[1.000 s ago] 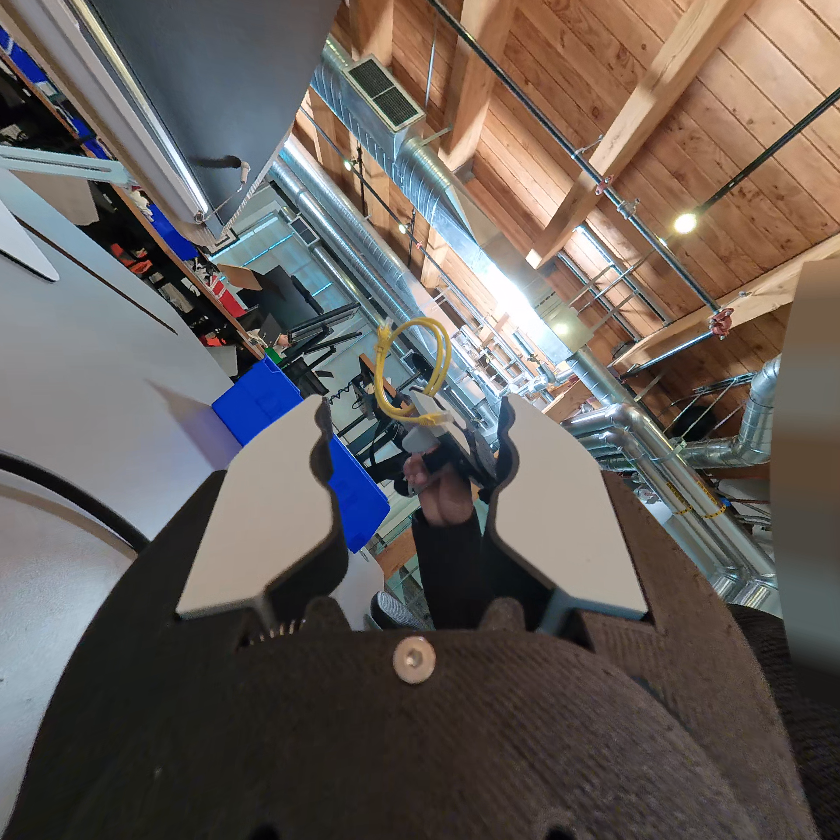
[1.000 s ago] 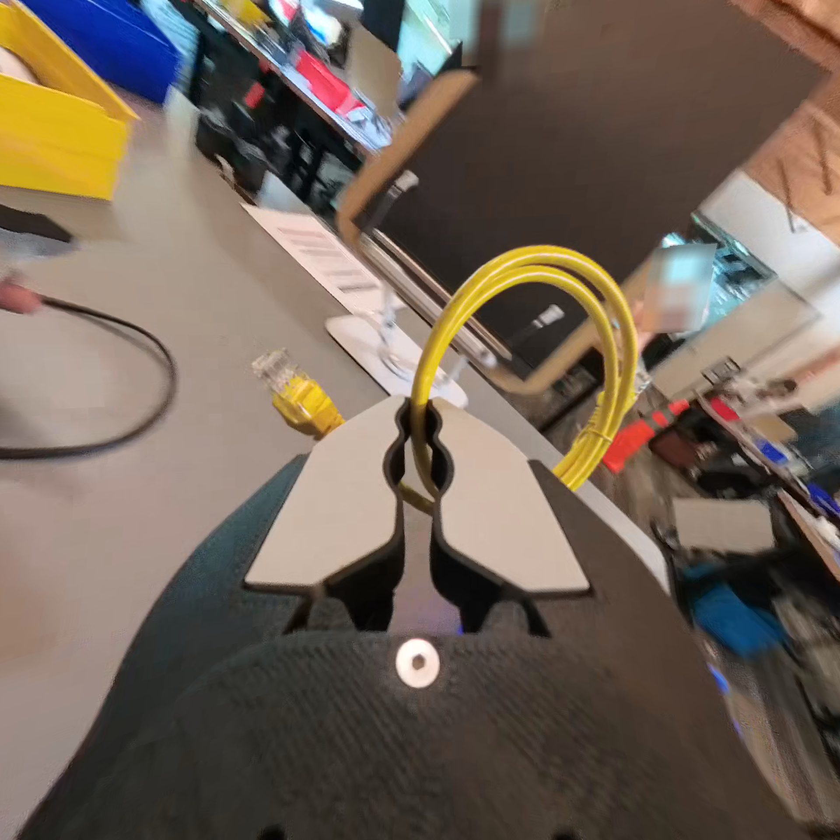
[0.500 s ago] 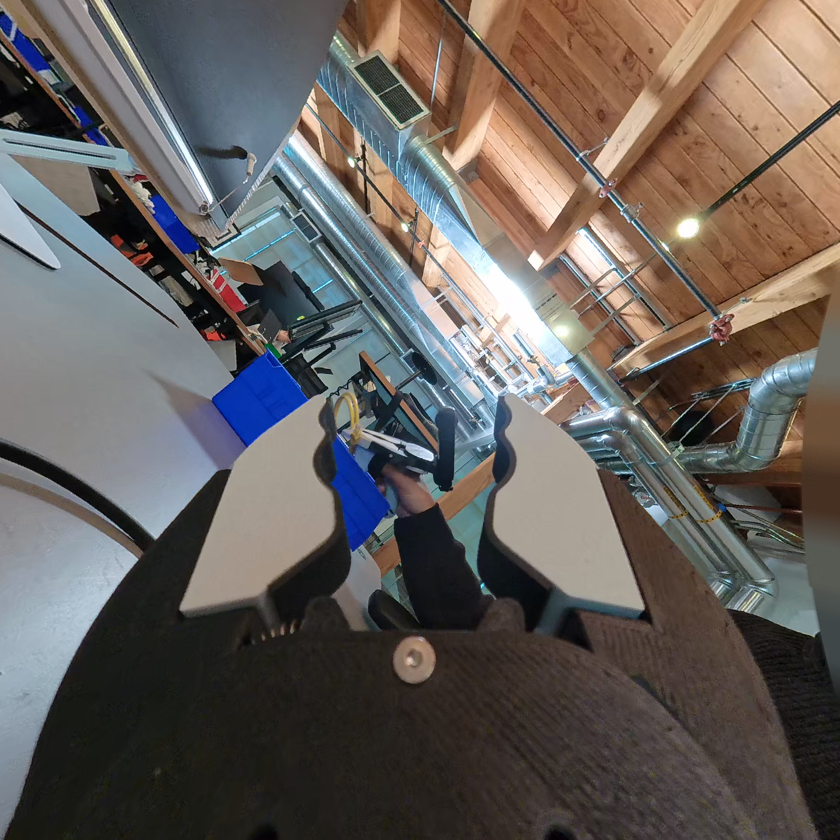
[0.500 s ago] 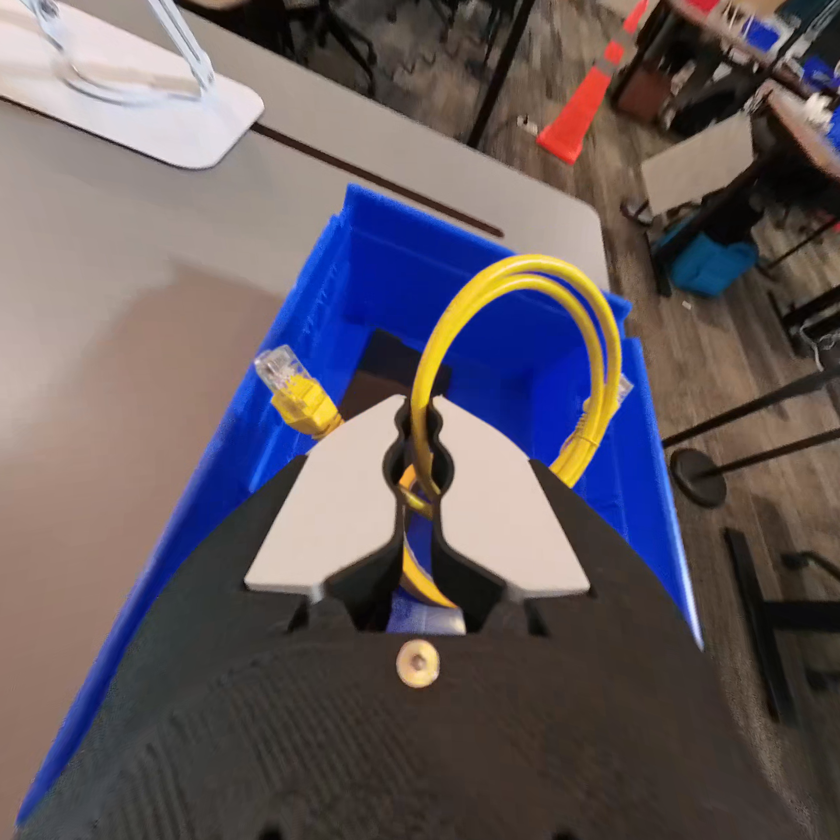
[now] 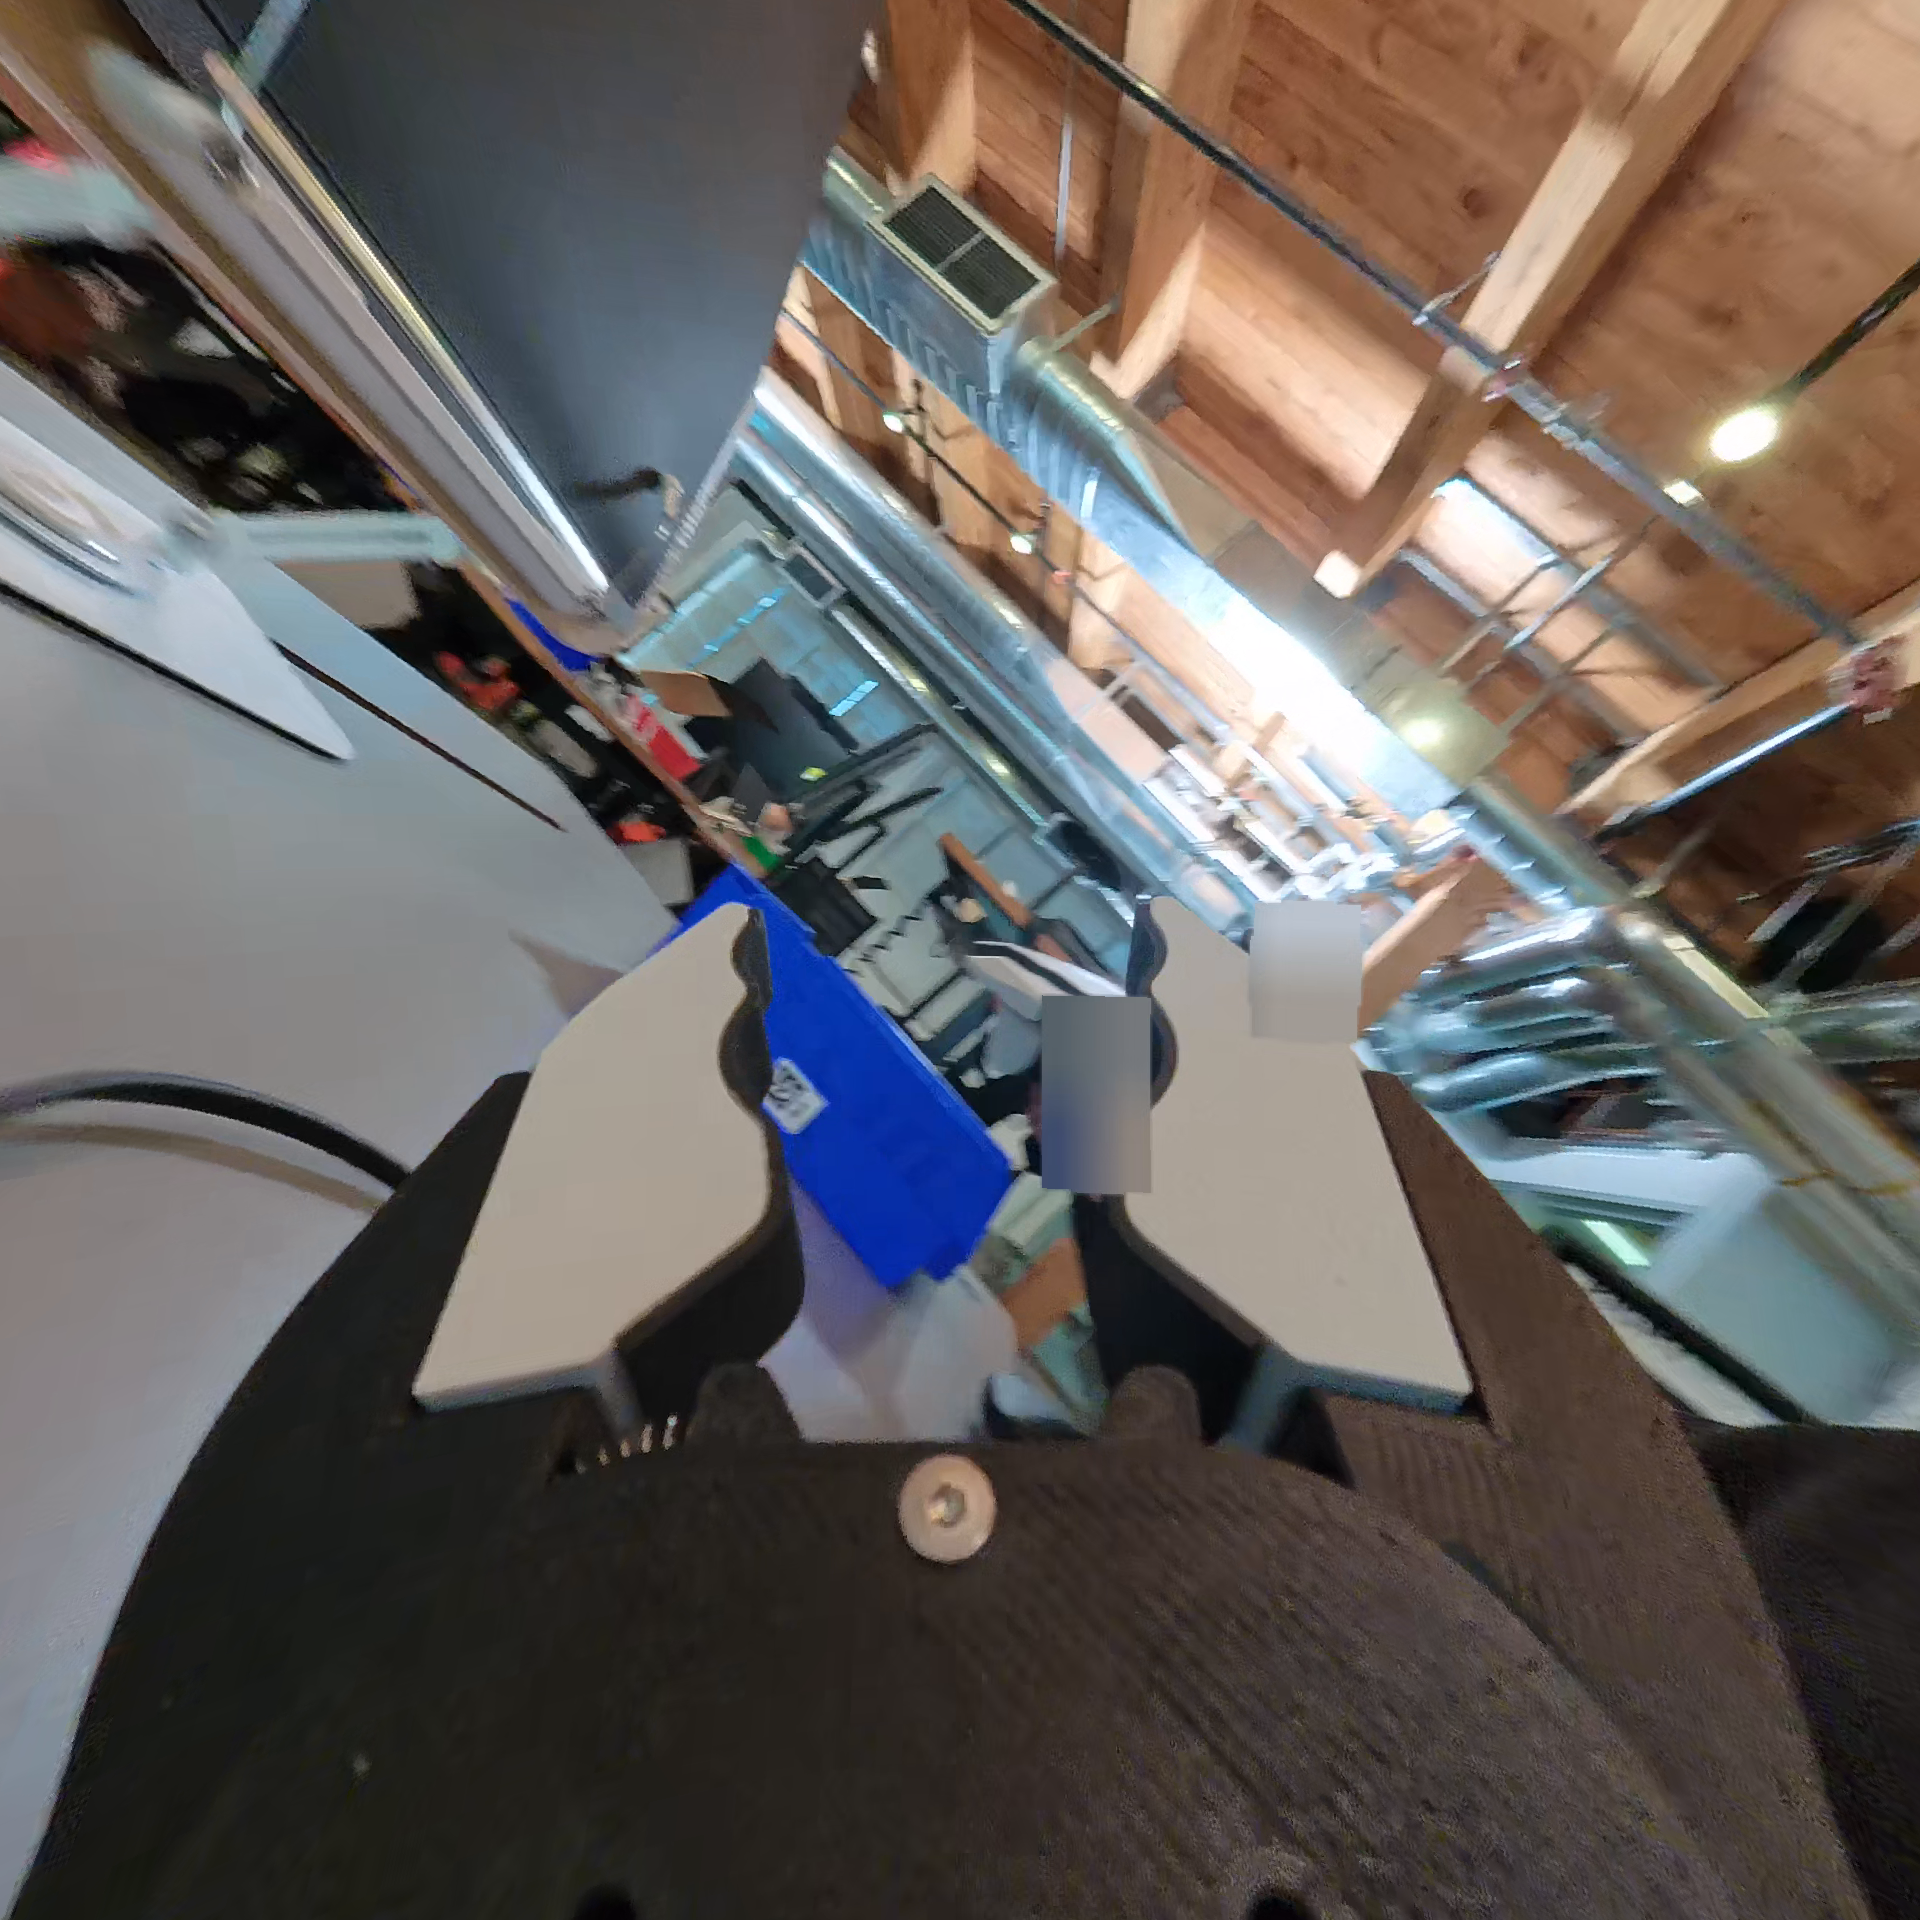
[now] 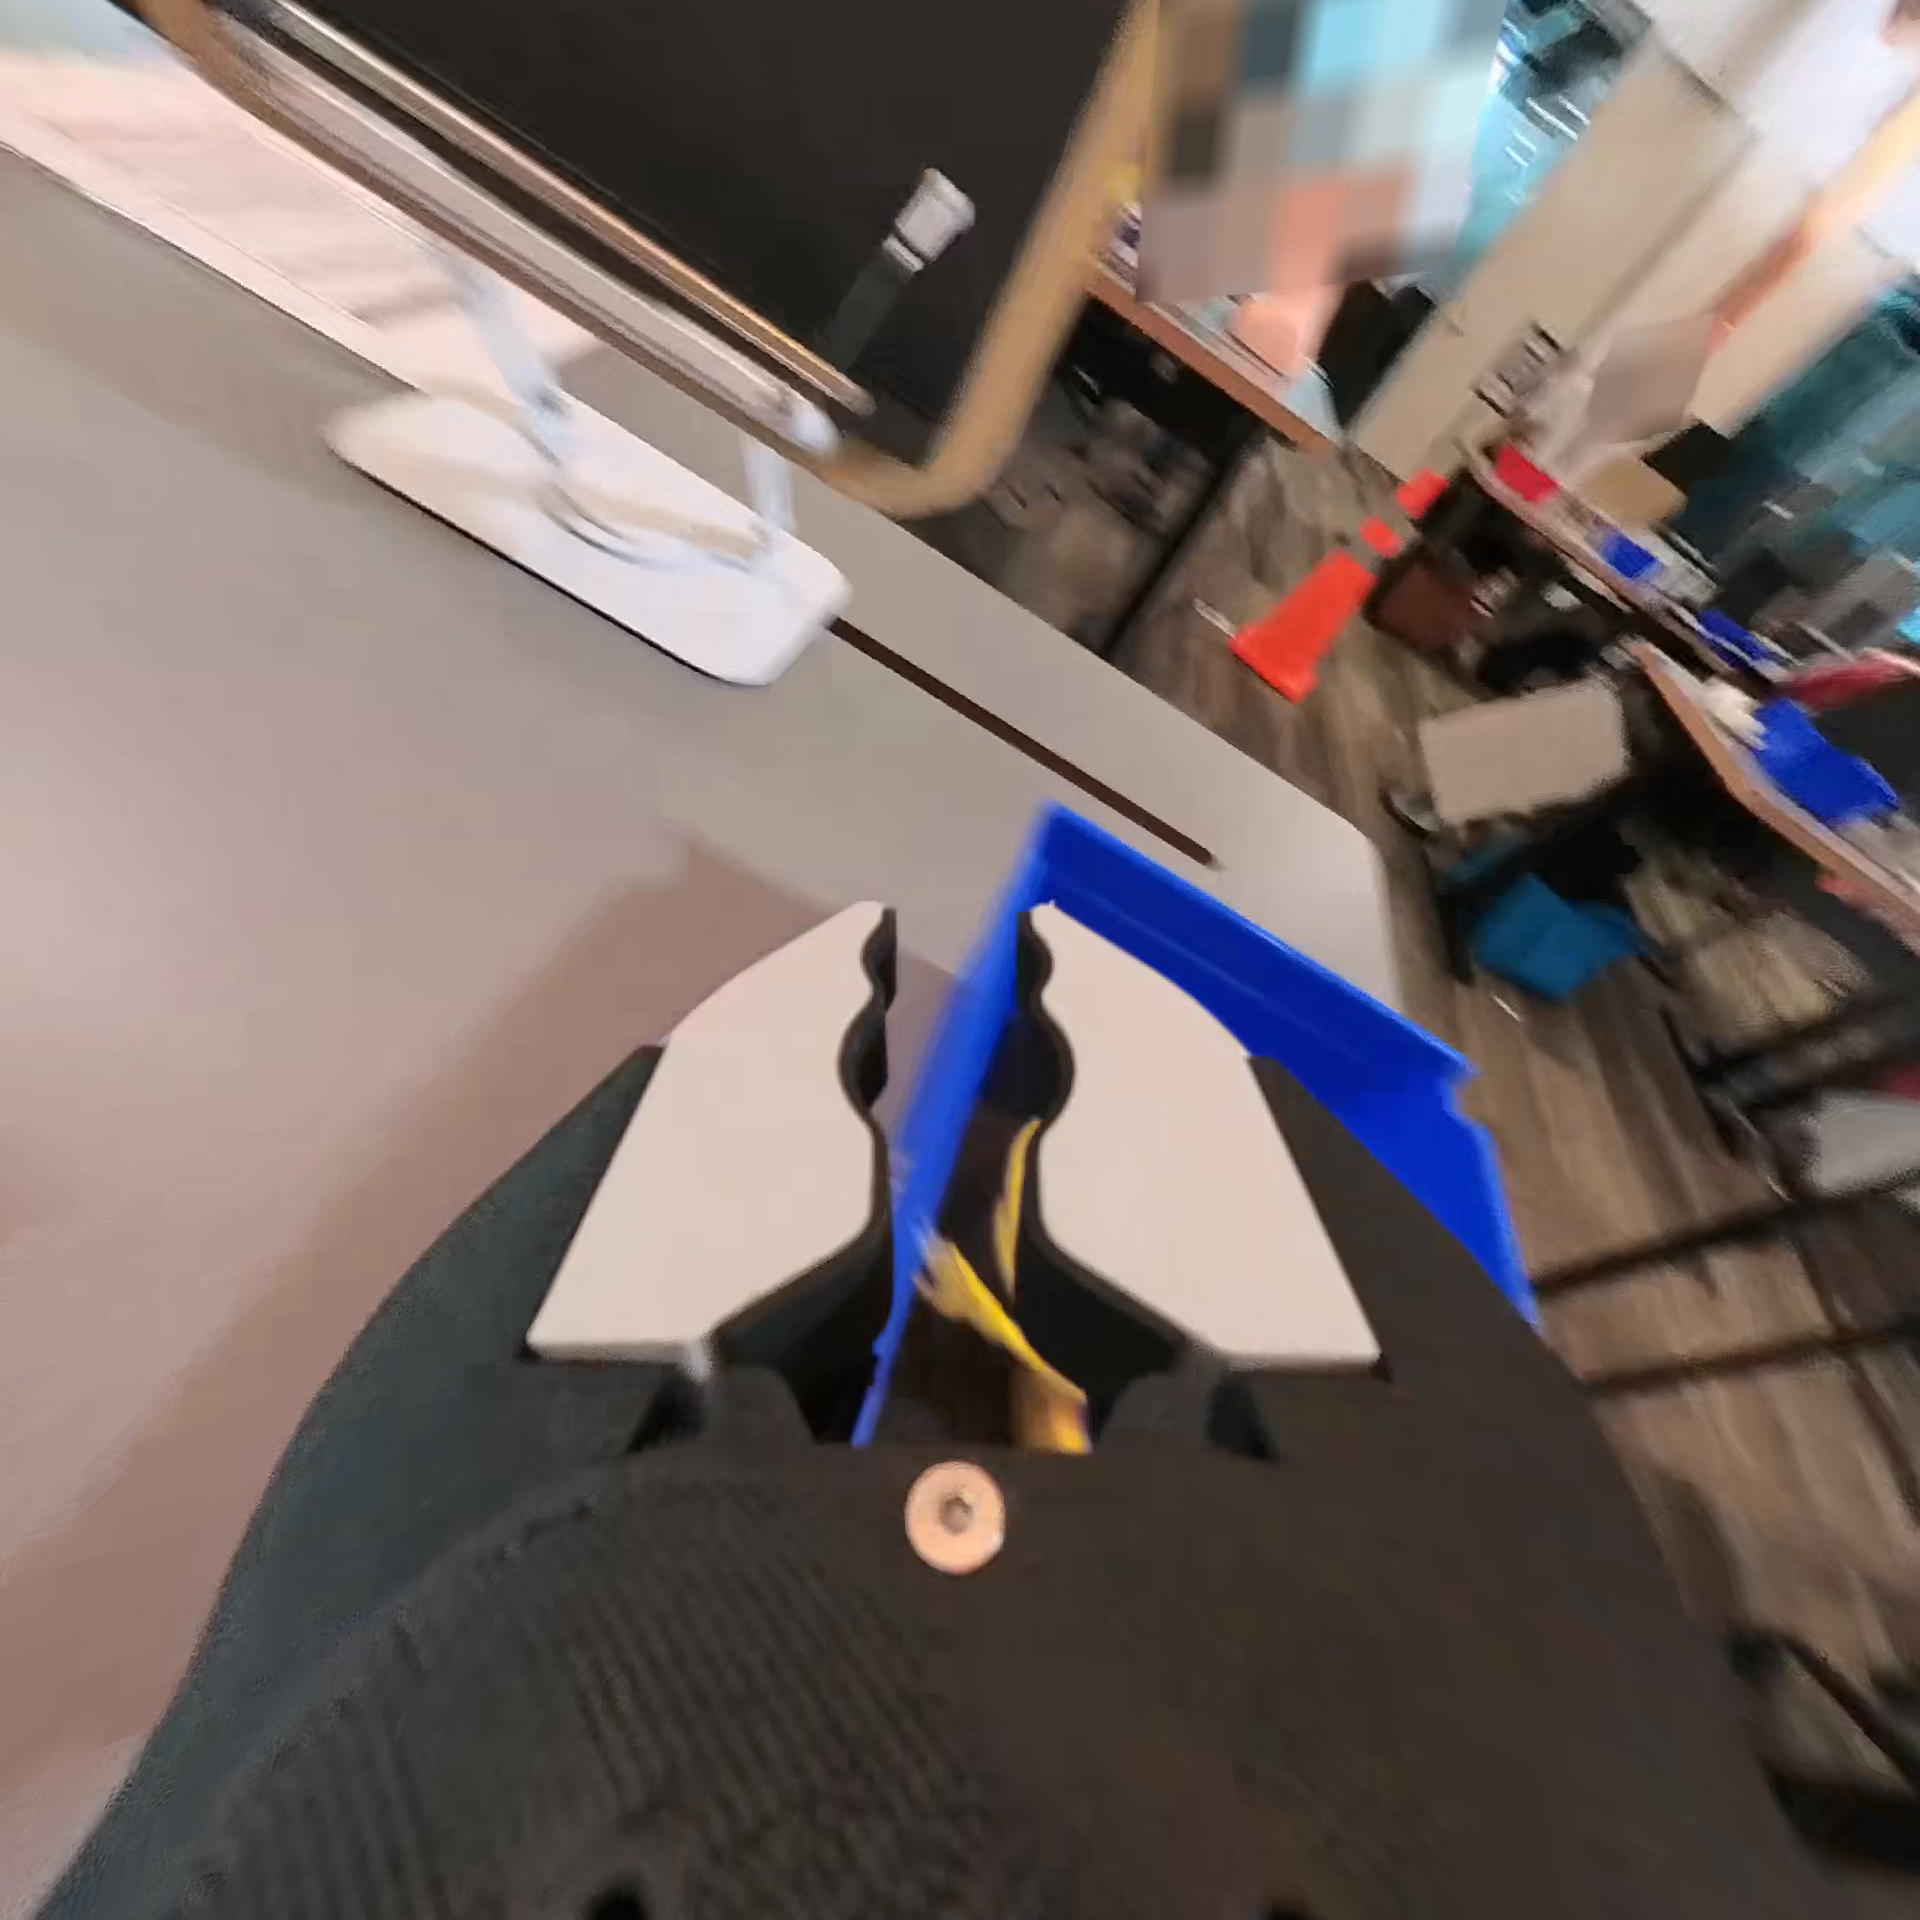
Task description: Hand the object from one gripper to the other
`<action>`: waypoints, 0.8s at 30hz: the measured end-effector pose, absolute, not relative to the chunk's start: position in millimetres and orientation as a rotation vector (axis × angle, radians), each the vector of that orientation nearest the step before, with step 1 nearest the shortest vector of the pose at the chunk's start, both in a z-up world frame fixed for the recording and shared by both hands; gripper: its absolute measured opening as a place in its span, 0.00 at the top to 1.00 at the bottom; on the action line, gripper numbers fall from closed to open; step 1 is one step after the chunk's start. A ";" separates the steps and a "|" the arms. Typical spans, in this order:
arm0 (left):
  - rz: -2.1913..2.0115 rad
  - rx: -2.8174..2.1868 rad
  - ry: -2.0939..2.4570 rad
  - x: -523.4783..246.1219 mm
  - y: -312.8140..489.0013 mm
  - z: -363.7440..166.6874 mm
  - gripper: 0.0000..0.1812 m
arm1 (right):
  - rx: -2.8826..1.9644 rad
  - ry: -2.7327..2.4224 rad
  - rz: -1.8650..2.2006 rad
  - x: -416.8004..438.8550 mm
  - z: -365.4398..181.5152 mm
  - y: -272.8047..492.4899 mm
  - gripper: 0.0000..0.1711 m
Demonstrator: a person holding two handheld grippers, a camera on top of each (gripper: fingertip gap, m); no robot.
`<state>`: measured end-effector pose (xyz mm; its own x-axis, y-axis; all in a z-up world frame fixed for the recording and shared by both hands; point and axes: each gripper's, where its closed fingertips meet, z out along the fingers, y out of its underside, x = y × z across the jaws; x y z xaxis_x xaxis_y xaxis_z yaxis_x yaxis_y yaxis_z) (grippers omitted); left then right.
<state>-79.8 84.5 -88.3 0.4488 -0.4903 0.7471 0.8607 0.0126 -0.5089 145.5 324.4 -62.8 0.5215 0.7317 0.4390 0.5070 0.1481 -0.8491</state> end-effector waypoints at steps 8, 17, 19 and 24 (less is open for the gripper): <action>-0.283 -1.526 -0.436 -152.3 75.5 -116.9 0.73 | -1.328 -1.545 0.734 24.4 -133.7 160.4 0.87; 0.060 -1.963 -0.019 -124.8 76.1 -146.2 0.76 | -1.280 -1.754 0.855 11.9 -188.7 117.7 0.87; 0.053 -2.103 0.036 -122.1 70.5 -158.9 0.71 | -1.295 -1.742 0.879 14.4 -187.9 120.6 0.87; 0.550 -2.610 0.264 -162.7 25.8 -225.7 0.56 | -1.343 -1.730 0.930 16.9 -190.3 127.4 0.88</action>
<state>-162.7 25.8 -225.7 0.9017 -0.0906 -0.4228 -0.2733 -0.8772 -0.3948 16.9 127.4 -190.3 -0.1743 0.9772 0.1214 0.4376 0.1874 -0.8794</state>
